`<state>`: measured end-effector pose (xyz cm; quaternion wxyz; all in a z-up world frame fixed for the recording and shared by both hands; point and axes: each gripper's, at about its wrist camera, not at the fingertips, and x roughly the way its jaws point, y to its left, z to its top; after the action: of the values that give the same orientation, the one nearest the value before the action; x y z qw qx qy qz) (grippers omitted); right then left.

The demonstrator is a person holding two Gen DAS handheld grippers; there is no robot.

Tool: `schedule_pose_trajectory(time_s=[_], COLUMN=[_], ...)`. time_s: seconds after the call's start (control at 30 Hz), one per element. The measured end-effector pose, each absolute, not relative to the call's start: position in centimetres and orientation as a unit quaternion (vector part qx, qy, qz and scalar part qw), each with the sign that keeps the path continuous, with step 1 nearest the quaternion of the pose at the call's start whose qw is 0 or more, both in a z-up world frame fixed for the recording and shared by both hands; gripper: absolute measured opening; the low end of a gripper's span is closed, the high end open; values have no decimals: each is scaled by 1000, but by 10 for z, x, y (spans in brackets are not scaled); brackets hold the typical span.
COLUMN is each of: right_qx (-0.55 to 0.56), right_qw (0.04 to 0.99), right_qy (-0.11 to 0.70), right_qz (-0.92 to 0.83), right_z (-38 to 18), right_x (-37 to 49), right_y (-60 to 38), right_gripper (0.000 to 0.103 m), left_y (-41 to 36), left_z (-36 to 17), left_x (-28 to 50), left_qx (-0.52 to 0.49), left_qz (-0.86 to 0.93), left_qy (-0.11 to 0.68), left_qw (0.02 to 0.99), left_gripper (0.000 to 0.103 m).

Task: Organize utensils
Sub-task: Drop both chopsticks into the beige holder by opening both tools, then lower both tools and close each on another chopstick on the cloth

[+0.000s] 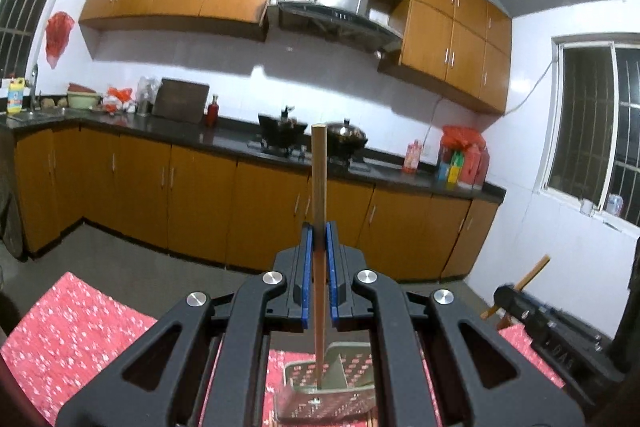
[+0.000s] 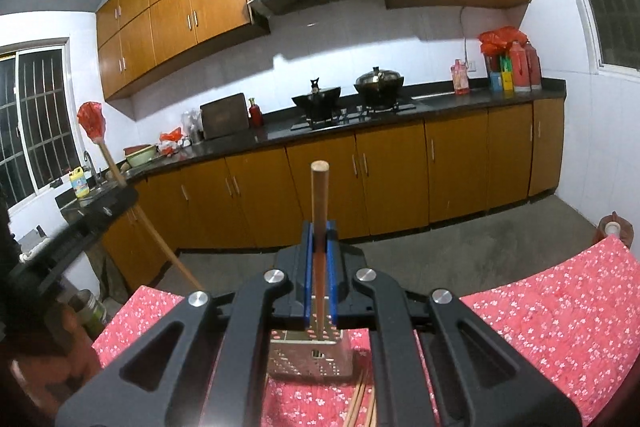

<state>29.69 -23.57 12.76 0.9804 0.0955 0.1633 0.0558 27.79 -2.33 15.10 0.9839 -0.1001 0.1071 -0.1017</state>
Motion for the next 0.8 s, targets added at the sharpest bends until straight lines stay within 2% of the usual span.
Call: schedule_pose_trajectory(time_s=[0.13, 0.27, 0.33, 0.37, 0.43, 0.57, 0.67, 0.8], right_qx=[98, 100, 103, 104, 103, 109, 117, 119], right_qw=[978, 978, 978, 979, 980, 982, 981, 974], right_qy=[175, 174, 171, 169, 160, 145, 148, 193], right_qz=[58, 55, 54, 55, 53, 49, 42, 20], right_z=[120, 119, 122, 123, 127, 133, 125, 84], right_x=[301, 296, 292, 289, 280, 257, 238, 220], right_y=[-235, -235, -236, -236, -237, -246, -256, -267], right_gripper=[10, 19, 19, 19, 19, 20, 20, 24], left_y=[-28, -24, -20, -17, -10, 8, 22, 42], left_z=[138, 134, 135, 136, 139, 145, 144, 126], left_x=[285, 283, 280, 279, 272, 254, 236, 209], left_qx=[-91, -92, -93, -94, -100, -116, -125, -128], left_qz=[-102, -100, -97, -97, -95, -95, -95, -87], left_qy=[133, 143, 143, 143, 138, 127, 125, 137], left_qw=[982, 980, 981, 981, 981, 981, 980, 978], left_gripper=[7, 8, 10, 11, 19, 22, 22, 22])
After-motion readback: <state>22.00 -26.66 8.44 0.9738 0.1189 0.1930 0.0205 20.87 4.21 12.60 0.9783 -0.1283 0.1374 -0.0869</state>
